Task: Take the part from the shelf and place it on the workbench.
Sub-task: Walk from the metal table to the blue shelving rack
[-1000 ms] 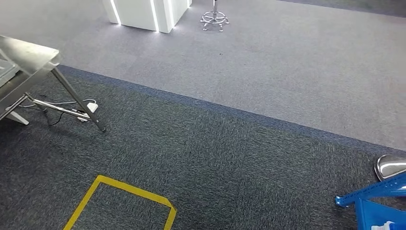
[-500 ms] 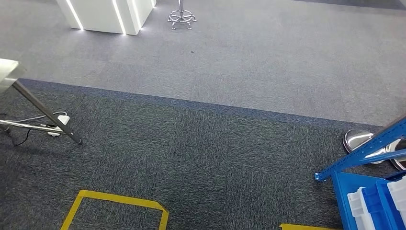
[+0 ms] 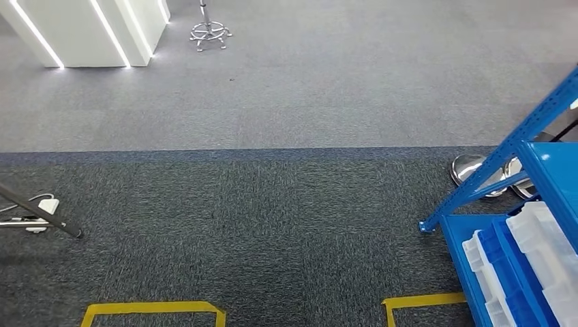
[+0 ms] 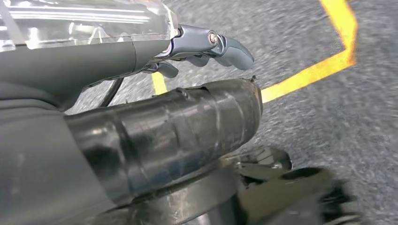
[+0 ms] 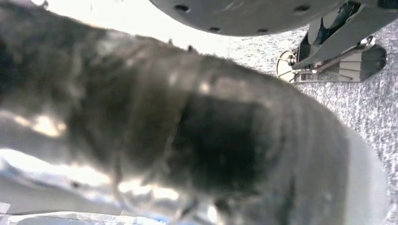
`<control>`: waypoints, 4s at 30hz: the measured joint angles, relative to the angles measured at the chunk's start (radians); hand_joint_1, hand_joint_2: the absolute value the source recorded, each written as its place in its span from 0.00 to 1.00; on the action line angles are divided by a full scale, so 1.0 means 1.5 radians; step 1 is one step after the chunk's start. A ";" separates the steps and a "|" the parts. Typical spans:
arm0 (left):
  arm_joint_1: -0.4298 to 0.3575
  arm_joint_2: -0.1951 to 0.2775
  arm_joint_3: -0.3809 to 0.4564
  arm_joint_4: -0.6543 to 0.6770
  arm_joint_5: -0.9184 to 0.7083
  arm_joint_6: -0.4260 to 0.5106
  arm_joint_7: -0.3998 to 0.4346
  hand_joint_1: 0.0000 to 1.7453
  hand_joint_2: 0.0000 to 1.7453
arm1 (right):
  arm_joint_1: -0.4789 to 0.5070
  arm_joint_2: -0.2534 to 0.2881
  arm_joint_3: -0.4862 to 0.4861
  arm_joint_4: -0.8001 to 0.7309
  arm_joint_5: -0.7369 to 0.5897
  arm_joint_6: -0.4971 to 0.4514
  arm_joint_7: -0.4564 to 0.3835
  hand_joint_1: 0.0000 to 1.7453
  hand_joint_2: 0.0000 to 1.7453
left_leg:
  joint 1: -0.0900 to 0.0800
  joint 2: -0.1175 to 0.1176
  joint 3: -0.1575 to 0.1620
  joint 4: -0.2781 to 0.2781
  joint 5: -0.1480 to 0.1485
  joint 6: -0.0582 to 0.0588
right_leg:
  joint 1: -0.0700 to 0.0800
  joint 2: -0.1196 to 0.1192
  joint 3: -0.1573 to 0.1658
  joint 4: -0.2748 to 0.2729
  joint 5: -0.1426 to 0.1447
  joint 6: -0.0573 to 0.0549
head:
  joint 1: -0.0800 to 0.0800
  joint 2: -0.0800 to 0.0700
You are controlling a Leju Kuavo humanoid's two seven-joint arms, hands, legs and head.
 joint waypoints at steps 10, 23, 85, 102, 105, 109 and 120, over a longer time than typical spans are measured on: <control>-0.001 -0.001 0.001 0.000 0.005 0.001 -0.006 0.00 0.00 | 0.001 -0.001 0.000 0.000 0.004 0.000 0.001 0.00 0.00 | 0.000 0.030 0.027 -0.080 0.030 0.027 | -0.002 -0.042 -0.081 0.147 -0.076 0.032 | 0.003 0.000; -0.009 -0.004 0.001 0.000 0.005 0.000 -0.009 0.00 0.00 | -0.001 -0.002 0.000 0.000 0.013 0.000 -0.004 0.00 0.00 | -0.004 0.070 0.031 -0.045 -0.011 -0.005 | -0.002 -0.067 -0.004 -0.006 0.006 0.003 | 0.002 0.000; -0.012 0.000 0.005 0.000 0.008 -0.006 -0.017 0.00 0.00 | -0.003 -0.006 0.000 0.000 0.031 0.010 -0.001 0.00 0.00 | 0.002 0.056 0.021 -0.020 -0.024 -0.015 | -0.005 -0.057 -0.009 0.000 0.009 -0.002 | 0.004 0.000; -0.006 -0.002 0.007 0.000 0.007 -0.006 -0.010 0.00 0.00 | -0.003 -0.003 0.000 0.000 0.037 0.011 0.006 0.00 0.00 | 0.005 0.022 0.027 -0.080 0.033 0.015 | -0.003 -0.042 -0.085 0.137 -0.060 0.028 | 0.008 0.000; -0.005 -0.002 0.008 0.000 0.007 -0.006 -0.010 0.00 0.00 | -0.002 -0.003 0.000 0.000 0.038 0.010 0.006 0.00 0.00 | 0.005 0.052 0.029 -0.079 0.027 0.013 | -0.008 -0.050 -0.106 0.178 -0.059 0.034 | 0.008 0.000; -0.006 -0.002 0.009 0.000 0.007 -0.006 -0.010 0.00 0.00 | -0.002 -0.003 0.000 0.000 0.038 0.010 0.006 0.00 0.00 | 0.002 0.080 0.040 -0.076 0.015 0.001 | -0.004 -0.090 -0.025 0.027 0.005 0.024 | 0.008 0.000; -0.005 -0.002 0.012 0.000 0.007 -0.006 -0.010 0.00 0.00 | -0.002 -0.002 -0.001 0.000 0.043 0.009 0.006 0.00 0.00 | 0.005 0.025 -0.044 0.110 -0.066 -0.023 | -0.003 -0.028 -0.016 0.007 0.008 -0.009 | 0.006 0.000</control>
